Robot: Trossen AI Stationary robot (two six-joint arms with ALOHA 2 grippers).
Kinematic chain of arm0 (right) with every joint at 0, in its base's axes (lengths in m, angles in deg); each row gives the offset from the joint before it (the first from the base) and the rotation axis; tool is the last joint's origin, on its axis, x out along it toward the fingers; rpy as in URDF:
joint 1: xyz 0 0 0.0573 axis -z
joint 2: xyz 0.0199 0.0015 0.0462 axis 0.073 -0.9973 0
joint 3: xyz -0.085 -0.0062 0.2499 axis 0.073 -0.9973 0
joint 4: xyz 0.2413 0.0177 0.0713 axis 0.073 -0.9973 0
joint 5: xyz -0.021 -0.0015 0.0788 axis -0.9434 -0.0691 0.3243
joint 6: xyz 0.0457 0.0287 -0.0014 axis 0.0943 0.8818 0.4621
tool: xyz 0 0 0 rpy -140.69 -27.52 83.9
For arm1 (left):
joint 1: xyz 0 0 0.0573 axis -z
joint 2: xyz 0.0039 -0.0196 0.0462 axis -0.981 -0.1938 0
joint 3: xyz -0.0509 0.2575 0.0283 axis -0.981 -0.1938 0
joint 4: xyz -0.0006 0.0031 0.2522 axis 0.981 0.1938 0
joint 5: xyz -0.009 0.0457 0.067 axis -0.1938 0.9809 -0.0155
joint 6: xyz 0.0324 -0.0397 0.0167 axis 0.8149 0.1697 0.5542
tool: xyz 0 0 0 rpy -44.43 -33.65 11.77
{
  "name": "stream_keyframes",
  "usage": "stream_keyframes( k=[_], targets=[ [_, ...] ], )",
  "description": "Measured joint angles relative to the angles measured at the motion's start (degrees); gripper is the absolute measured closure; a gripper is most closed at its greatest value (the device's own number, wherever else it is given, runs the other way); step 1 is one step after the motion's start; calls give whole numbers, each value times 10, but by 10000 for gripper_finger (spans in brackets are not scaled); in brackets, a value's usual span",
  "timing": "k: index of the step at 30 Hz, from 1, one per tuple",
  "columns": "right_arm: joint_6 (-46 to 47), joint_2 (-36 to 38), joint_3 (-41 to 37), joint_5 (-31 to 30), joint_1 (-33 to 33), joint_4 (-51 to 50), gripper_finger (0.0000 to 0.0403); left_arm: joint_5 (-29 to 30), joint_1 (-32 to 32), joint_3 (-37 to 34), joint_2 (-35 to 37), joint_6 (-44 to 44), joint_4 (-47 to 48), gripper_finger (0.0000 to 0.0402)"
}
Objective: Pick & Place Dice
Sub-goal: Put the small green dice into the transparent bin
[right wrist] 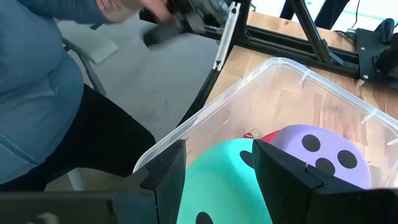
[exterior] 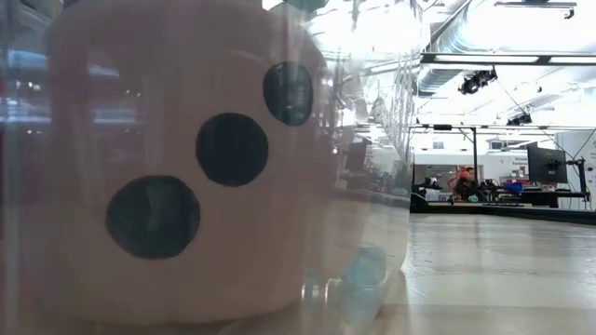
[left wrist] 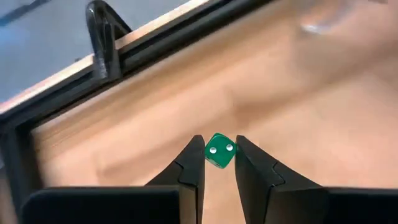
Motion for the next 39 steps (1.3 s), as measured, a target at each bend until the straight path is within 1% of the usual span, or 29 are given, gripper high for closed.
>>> stream_keyframes(
  k=[3,7,11,13,15,17,19,21,23,25,30,33,36,39],
  targets=[
    [0,0,0,0,0,0,227,-2,37,0,83,-4,90,349],
    [0,0,0,0,0,0,227,-55,110,0,213,-13,188,349],
    [0,0,0,0,0,0,227,-99,209,0,339,-43,265,349],
    [-1,0,0,0,0,0,227,-129,267,0,394,-51,280,345],
    [-1,0,0,0,0,0,227,-145,333,0,440,-69,275,340],
    [-1,0,0,-1,1,2,227,-143,400,0,471,-90,266,338],
    [-1,0,0,-2,2,4,227,-132,467,-8,486,-96,241,337],
    [-1,0,0,-3,2,4,227,-124,529,-25,488,-90,201,336],
    [-1,0,0,-4,2,4,227,-112,587,-48,471,-88,149,336],
    [1,0,0,-5,2,5,227,-106,637,-65,444,-76,94,335],
    [10,0,0,-5,2,14,227,-105,750,-66,357,-16,-21,335],
    [12,0,0,-5,2,14,227,-97,786,-66,301,4,-74,334],
    [14,0,0,-5,2,14,227,-88,796,-66,254,15,-128,334],
    [14,0,0,-5,2,16,227,-37,794,-66,215,14,-170,334]
  ],
)
